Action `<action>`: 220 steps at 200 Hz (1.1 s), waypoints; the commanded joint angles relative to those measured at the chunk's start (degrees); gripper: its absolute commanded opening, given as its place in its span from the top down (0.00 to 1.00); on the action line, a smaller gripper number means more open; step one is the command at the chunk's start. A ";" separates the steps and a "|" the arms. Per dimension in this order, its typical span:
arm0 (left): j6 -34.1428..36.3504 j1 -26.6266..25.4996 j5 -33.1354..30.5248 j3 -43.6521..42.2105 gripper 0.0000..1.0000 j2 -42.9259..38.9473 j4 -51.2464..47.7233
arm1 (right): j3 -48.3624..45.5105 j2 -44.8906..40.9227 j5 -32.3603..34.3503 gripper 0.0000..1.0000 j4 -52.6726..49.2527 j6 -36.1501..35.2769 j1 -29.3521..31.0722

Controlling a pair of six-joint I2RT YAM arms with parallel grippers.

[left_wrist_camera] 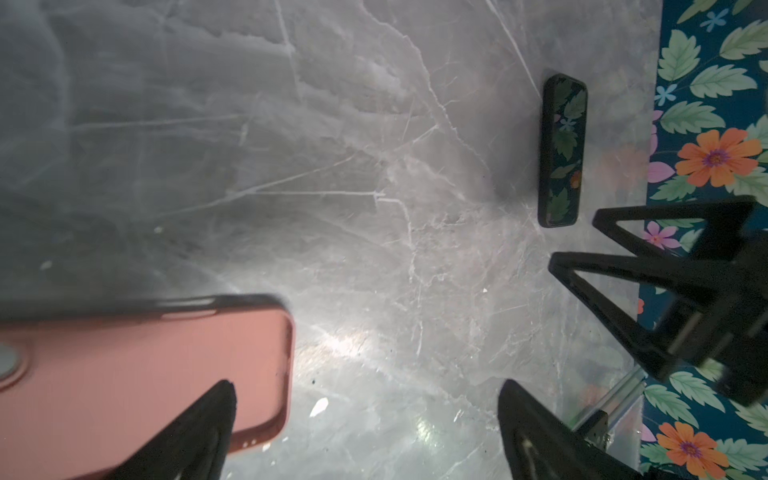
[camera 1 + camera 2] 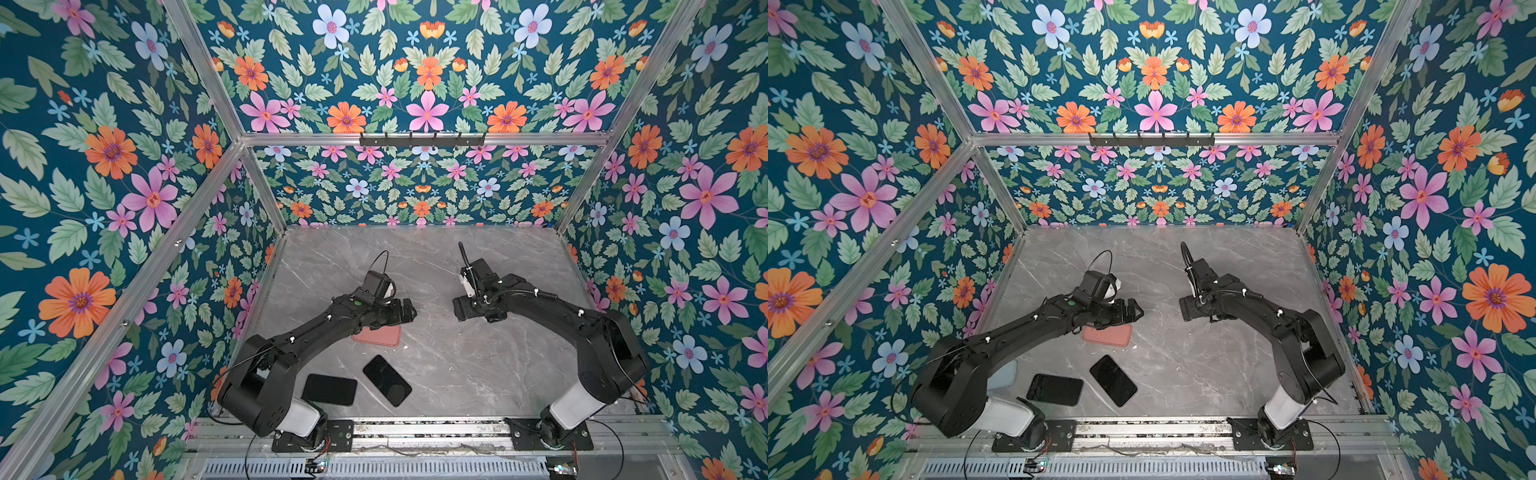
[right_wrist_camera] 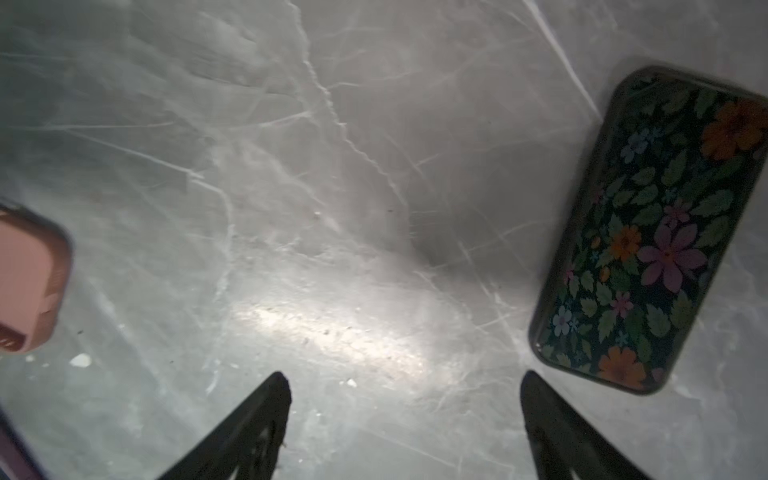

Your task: Put the phone into the phone case

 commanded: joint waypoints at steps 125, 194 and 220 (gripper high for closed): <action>-4.89 10.09 1.54 -18.94 0.00 -15.91 -2.61 | -4.50 -0.73 -8.87 0.16 10.94 7.76 20.62; -4.26 19.73 2.11 -20.47 0.03 -18.48 -4.26 | -2.64 5.02 -3.60 0.14 15.54 6.53 36.39; -4.14 22.41 0.68 -20.97 0.02 -20.62 -5.36 | 0.87 8.43 0.36 0.08 13.52 5.55 40.33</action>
